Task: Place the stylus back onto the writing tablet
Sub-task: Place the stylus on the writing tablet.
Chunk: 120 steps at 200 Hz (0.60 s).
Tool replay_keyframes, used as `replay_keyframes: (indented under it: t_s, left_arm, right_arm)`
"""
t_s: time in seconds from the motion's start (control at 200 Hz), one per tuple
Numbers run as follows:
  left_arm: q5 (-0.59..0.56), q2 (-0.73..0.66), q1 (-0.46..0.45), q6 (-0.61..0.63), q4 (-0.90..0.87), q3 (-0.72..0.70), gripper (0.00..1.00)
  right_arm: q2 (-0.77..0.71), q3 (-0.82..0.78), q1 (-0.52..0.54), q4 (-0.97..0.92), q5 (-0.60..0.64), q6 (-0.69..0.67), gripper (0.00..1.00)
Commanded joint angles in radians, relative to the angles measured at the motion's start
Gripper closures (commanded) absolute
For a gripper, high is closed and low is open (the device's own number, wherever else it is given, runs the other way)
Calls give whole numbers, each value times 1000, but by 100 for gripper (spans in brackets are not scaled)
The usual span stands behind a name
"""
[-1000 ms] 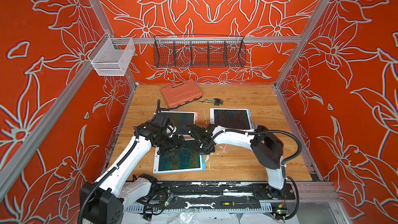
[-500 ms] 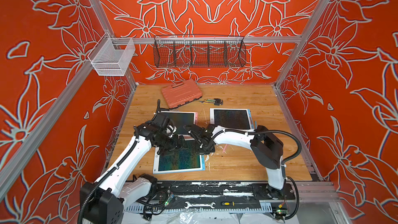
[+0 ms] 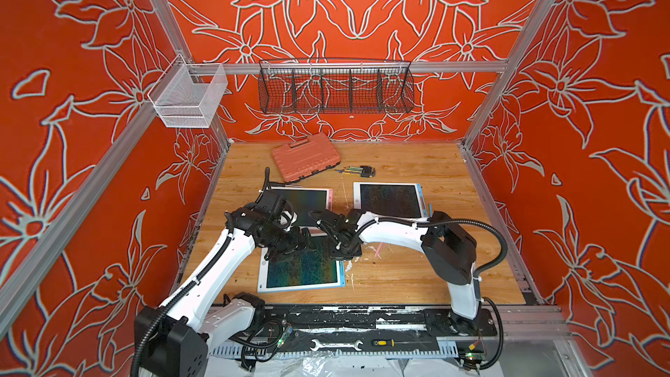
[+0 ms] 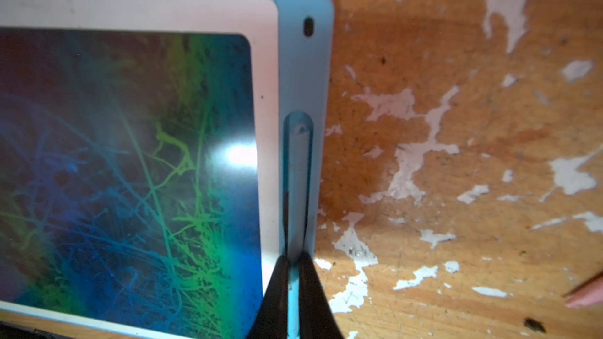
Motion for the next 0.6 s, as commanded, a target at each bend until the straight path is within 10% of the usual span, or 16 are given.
replay_keyframes:
  t_s: [0.0,0.595]
  left_arm:
    - [2,-5,10,14,-22,-4,13]
    - [4,-2,10,16,-22,-2,13]
  right_arm:
    - [28,21,4,-36,40,16,90]
    - [35,40,4,-53,53,4,86]
